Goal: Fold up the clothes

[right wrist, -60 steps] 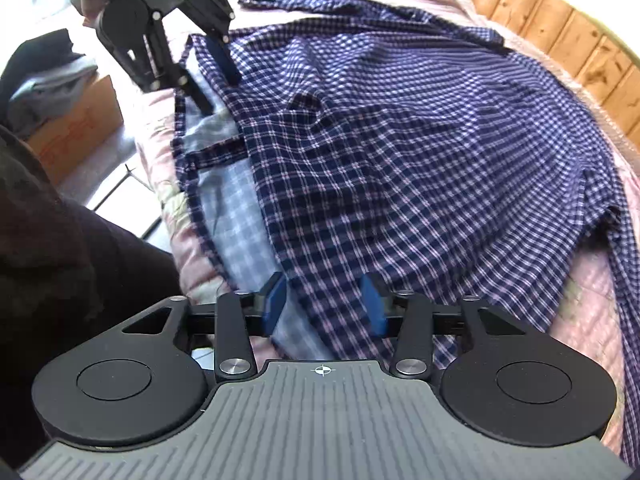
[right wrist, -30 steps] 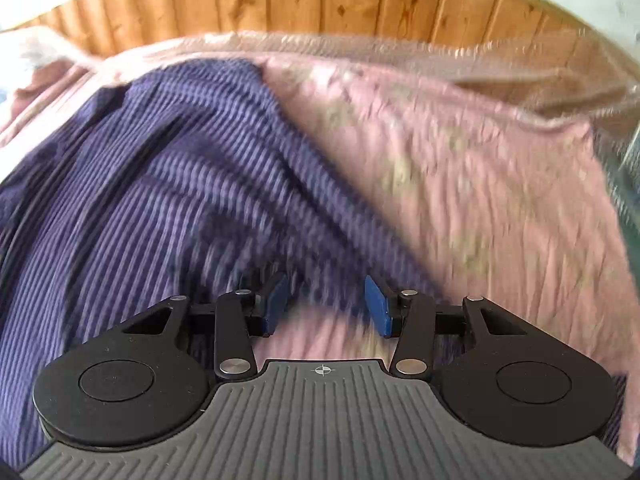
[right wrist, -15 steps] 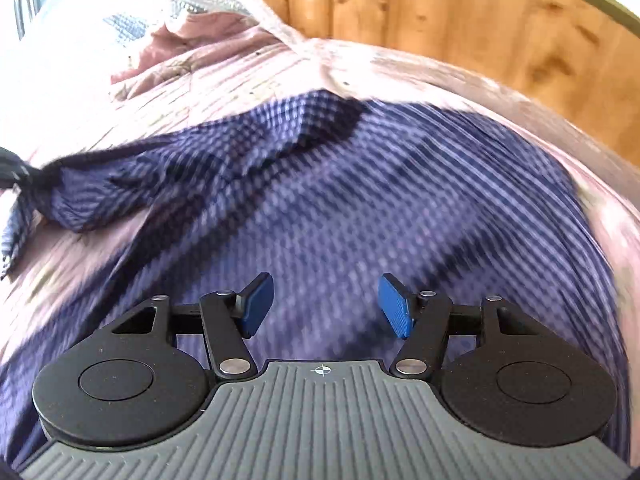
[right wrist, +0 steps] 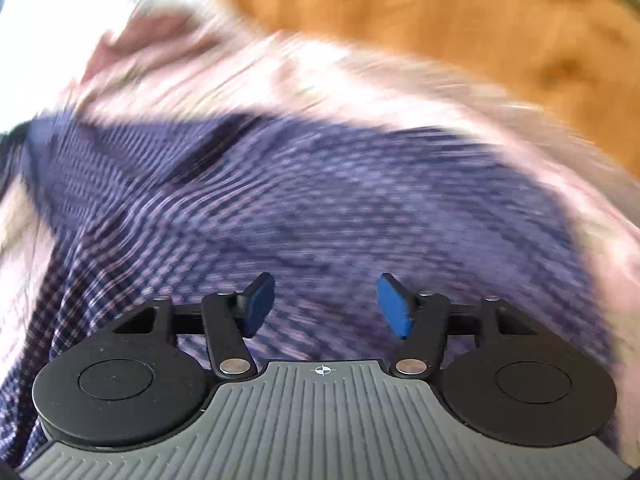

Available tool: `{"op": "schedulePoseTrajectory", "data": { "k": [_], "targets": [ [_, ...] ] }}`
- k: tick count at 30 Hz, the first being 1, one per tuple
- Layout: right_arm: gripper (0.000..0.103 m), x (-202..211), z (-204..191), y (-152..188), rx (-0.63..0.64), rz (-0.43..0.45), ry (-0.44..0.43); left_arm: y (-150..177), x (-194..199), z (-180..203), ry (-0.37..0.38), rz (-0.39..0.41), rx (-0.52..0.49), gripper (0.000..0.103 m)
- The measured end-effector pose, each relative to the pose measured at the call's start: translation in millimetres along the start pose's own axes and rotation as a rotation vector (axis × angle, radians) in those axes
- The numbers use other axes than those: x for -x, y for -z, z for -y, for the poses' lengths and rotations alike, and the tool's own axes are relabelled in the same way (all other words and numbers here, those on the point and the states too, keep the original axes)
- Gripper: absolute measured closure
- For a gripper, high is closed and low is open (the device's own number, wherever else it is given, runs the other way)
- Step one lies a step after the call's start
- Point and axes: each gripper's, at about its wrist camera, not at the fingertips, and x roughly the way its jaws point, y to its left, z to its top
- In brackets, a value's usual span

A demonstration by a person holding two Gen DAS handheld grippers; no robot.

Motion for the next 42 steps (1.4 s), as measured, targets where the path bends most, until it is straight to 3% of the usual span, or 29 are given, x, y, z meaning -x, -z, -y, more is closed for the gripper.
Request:
{"op": "schedulePoseTrajectory", "data": {
  "k": [1, 5, 9, 12, 15, 18, 21, 25, 30, 31, 33, 34, 38, 42],
  "targets": [
    [0.032, 17, 27, 11, -0.053, 0.016, 0.046, 0, 9, -4, -0.010, 0.038, 0.000, 0.028],
    [0.032, 81, 137, 74, -0.234, -0.031, 0.290, 11, 59, -13, 0.016, 0.112, 0.028, 0.028],
    [0.032, 154, 206, 172, -0.257, -0.172, 0.540, 5, 86, 2, 0.060, 0.100, 0.020, 0.028],
    [0.031, 200, 222, 243, -0.244, -0.264, 0.585, -4, 97, 33, 0.132, 0.097, 0.020, 0.030],
    [0.030, 227, 219, 292, -0.268, -0.256, 0.557, -33, 115, 95, 0.312, 0.131, -0.027, 0.030],
    [0.030, 229, 215, 302, -0.292, -0.153, 0.491, -77, 135, 186, 0.511, 0.205, -0.193, 0.029],
    [0.030, 217, 213, 283, -0.313, -0.010, 0.394, -123, 160, 304, 0.628, 0.361, -0.533, 0.023],
    [0.030, 184, 202, 240, -0.256, 0.100, 0.276, -169, 161, 443, 0.674, 0.492, -0.897, 0.026],
    [0.033, 145, 190, 216, -0.104, 0.037, 0.263, -182, 141, 554, 0.707, 0.484, -1.230, 0.035],
    [0.039, 141, 194, 222, -0.117, 0.023, 0.272, -180, 136, 568, 0.720, 0.469, -1.280, 0.039],
    [0.048, 135, 203, 240, -0.166, -0.013, 0.280, -176, 123, 592, 0.722, 0.444, -1.352, 0.073],
    [0.055, 133, 206, 251, -0.188, -0.038, 0.288, -181, 119, 603, 0.719, 0.418, -1.332, 0.101],
    [0.060, 141, 213, 286, -0.272, -0.060, 0.292, -229, 99, 622, 0.819, 0.269, -1.014, 0.098],
    [0.059, 155, 220, 289, -0.322, -0.048, 0.279, -233, 86, 632, 0.842, 0.217, -0.954, 0.098]
  ]
}}
